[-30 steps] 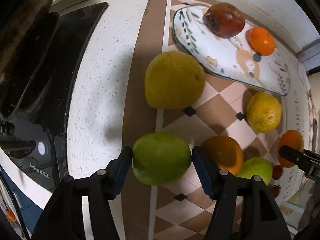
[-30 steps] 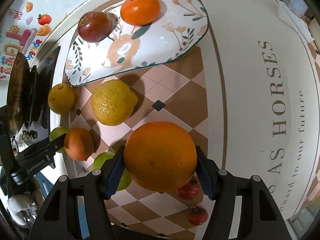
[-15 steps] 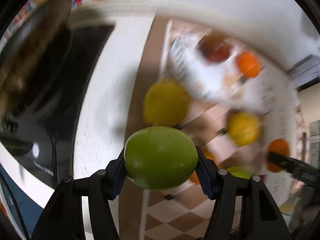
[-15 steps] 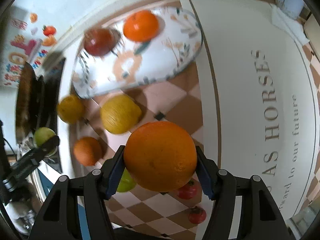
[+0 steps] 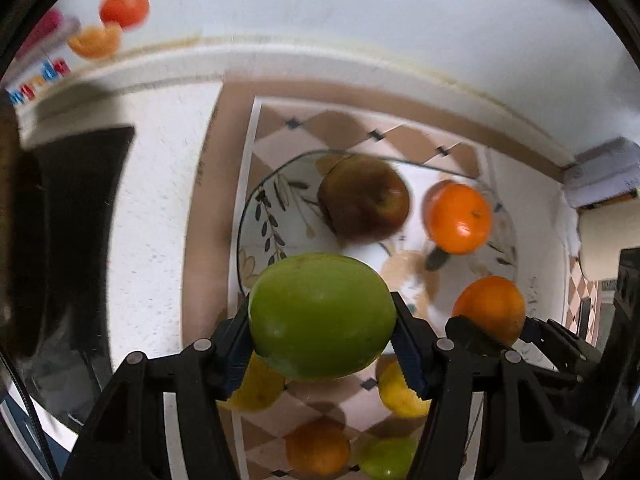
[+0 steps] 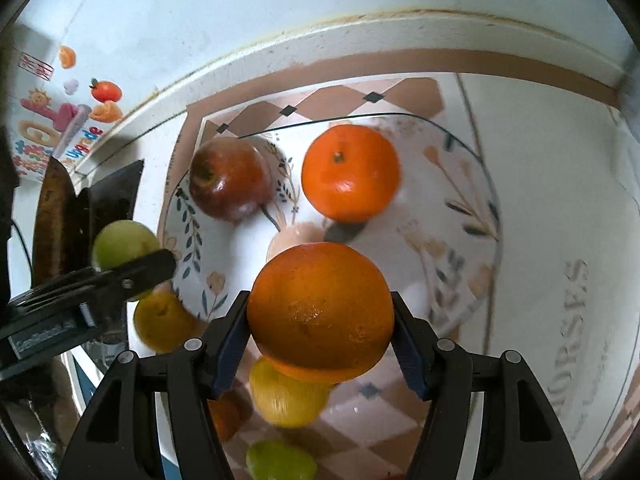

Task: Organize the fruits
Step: 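Carry both fruits onto the white plate and open both tools, then lift both tools up and away from the plate, then grasp the brown round fruit with the left tool while the right tool grasps a green apple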

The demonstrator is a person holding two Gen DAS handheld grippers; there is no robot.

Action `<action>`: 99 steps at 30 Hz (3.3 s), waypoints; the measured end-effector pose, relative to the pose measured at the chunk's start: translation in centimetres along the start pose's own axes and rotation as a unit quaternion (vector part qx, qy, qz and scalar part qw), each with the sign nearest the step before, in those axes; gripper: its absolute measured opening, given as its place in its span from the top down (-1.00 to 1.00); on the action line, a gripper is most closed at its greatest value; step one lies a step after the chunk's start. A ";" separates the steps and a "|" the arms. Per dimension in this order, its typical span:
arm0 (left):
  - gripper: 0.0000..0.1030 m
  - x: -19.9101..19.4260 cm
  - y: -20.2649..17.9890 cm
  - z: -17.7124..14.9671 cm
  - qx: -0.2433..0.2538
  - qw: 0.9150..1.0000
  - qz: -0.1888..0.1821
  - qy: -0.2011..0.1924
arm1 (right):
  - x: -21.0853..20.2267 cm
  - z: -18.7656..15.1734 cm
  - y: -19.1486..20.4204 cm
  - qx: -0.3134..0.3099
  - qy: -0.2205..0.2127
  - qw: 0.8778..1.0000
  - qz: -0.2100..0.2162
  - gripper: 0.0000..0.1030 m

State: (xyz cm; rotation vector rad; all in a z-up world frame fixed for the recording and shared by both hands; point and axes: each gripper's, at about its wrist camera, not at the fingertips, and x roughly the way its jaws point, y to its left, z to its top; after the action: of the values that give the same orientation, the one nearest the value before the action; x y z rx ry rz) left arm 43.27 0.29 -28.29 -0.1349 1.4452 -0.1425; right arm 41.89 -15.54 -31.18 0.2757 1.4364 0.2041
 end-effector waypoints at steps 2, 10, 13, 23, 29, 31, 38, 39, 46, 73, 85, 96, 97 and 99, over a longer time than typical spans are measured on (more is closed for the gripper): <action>-0.15 1.2 0.3 0.7 -0.011 1.000 -0.009 0.020 | 0.9 0.4 0.2 -0.006 0.009 1.000 0.002 -0.31; -0.16 2.9 0.6 1.4 -0.020 0.998 -0.014 0.060 | 2.6 1.0 0.9 -0.018 0.035 0.999 0.010 -0.33; -0.16 3.5 0.7 1.5 -0.025 0.997 -0.014 0.067 | 3.0 0.9 0.8 -0.019 0.049 0.999 0.006 -0.34; -0.77 0.8 0.8 0.9 -0.020 0.999 0.012 0.033 | -0.7 0.1 0.7 -0.010 0.016 0.999 -0.042 -0.83; -0.77 -3.3 1.0 -1.2 -0.001 0.997 0.076 -0.030 | -4.2 -1.5 0.6 -0.010 -0.017 0.996 -0.088 -0.84; -0.77 -4.4 1.1 -2.0 -0.001 0.995 0.088 -0.045 | -5.4 -2.4 0.5 -0.009 -0.027 0.995 -0.092 -0.84; -0.77 -9.5 0.9 -6.0 0.009 0.990 0.103 -0.100 | -10.3 -5.6 1.0 -0.009 -0.075 0.992 -0.106 -0.84; -0.77 -10.1 0.7 -6.4 0.012 0.989 0.104 -0.106 | -11.1 -6.2 1.2 -0.009 -0.084 0.991 -0.107 -0.84; -0.77 -14.0 -0.4 -10.0 0.025 0.983 0.102 -0.150 | -15.9 -9.8 2.3 -0.009 -0.127 0.985 -0.115 -0.84; -0.77 -23.3 -1.6 -17.7 0.054 0.960 0.092 -0.258 | -25.5 -18.4 6.9 -0.018 -0.223 0.968 -0.112 -0.84; -1.00 -15.0 1.9 -15.1 0.015 0.977 0.136 -0.161 | -6.9 -16.7 4.2 -0.006 -0.008 1.000 -0.017 -0.84; -1.00 -6.2 3.2 -13.6 -0.009 0.992 0.119 -0.043 | 1.8 -16.7 3.7 -0.018 0.067 0.997 -0.022 -0.26; -1.00 -5.6 3.0 -13.4 -0.009 0.993 0.111 -0.035 | 1.6 -16.8 3.3 -0.015 0.067 0.997 -0.025 -0.26; -1.00 -4.0 2.4 -12.8 -0.006 0.995 0.098 -0.018 | 1.0 -16.8 2.1 -0.006 0.064 0.998 -0.028 -0.26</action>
State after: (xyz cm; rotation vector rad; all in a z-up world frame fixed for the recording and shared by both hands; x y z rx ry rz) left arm 30.14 3.30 -26.34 -0.0049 1.4149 0.0279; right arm 25.38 -12.13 -33.32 0.2156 1.5673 0.1874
